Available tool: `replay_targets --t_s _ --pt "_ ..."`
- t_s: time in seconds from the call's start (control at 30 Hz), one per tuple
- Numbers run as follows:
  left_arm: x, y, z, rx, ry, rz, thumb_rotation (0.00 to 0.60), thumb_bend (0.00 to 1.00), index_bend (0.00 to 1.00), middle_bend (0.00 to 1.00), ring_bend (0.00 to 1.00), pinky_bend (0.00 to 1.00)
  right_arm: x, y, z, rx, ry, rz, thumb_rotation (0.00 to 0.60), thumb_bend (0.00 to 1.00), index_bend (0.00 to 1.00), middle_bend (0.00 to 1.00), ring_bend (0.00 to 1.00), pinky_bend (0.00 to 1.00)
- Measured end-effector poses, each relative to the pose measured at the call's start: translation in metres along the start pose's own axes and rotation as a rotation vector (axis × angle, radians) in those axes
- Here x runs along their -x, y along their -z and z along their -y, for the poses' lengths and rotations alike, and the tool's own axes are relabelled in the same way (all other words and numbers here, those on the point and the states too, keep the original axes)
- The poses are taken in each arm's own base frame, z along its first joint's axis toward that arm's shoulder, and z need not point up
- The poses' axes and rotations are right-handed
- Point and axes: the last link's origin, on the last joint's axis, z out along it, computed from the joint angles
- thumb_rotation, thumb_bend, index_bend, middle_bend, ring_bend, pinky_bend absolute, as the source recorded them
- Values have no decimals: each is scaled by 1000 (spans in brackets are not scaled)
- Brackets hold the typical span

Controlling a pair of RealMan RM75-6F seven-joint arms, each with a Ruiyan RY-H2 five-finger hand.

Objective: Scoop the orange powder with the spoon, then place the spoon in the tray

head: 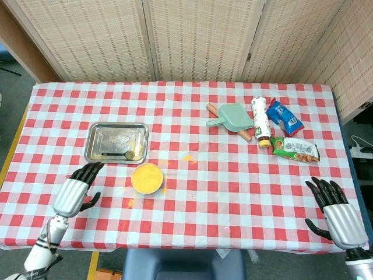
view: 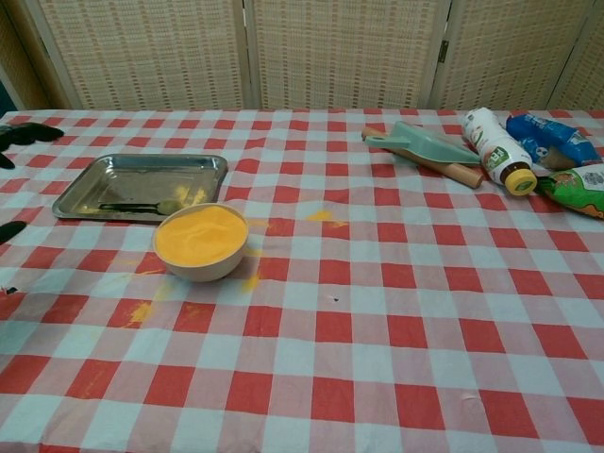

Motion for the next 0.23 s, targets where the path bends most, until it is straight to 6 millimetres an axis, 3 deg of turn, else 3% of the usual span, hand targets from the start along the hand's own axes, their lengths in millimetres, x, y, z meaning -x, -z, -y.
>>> replay_targets --t_s 0.23 --pt "-15 76 27 -88 -43 -89 600 388 0 0 0 167 3 1 2 3 16 -4 600 183 0 0 0 0"
